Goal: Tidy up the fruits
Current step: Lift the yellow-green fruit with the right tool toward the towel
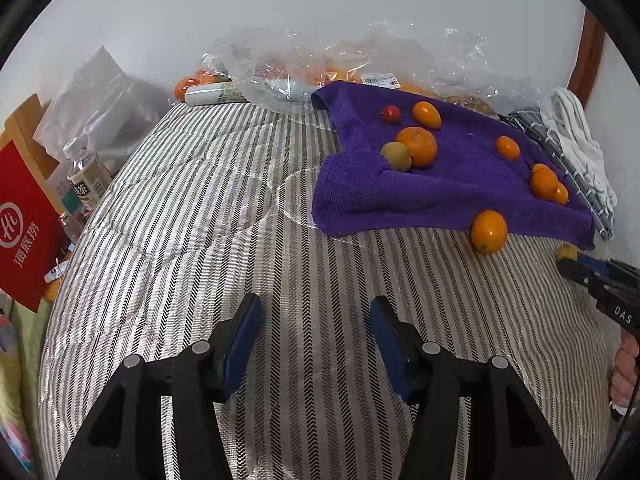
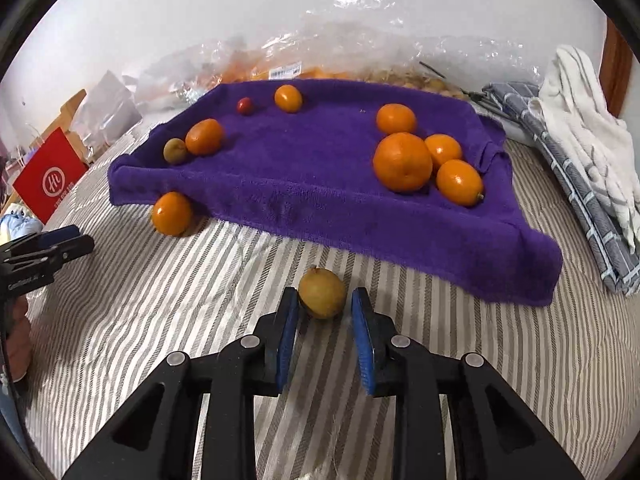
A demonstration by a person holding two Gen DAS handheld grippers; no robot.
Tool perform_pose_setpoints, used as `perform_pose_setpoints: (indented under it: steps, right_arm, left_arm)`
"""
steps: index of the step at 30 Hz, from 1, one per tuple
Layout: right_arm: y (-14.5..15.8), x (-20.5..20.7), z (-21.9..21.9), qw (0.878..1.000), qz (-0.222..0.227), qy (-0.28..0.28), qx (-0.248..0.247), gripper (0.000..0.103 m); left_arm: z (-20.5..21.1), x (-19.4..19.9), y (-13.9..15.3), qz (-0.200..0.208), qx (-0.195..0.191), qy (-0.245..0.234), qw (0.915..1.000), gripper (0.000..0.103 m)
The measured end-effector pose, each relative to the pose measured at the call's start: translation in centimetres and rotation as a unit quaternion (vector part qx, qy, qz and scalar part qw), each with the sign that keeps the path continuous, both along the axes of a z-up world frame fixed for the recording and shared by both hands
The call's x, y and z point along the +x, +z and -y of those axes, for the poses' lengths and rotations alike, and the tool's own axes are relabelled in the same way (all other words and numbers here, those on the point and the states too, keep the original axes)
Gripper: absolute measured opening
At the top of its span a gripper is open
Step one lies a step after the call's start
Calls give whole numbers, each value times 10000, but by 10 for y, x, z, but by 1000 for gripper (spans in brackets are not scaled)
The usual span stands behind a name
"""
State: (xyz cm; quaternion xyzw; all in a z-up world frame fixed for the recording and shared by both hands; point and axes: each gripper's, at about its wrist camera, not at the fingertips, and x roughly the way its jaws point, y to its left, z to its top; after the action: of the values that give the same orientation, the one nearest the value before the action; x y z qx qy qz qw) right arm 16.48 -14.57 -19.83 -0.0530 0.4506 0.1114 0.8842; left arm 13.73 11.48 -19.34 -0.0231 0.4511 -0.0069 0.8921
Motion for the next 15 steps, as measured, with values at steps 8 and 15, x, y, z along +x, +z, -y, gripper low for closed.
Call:
perform_pose_setpoints:
  steps: [8,15]
  right_arm:
    - [4,1,15,9990,85,-131,423,20]
    - [4,0,23,9989,64,-178,427,32]
  left_arm:
    - [0,-1,0,10,9,-7,10000,55]
    - [9,1,3,-62,-119,-157,9998,54]
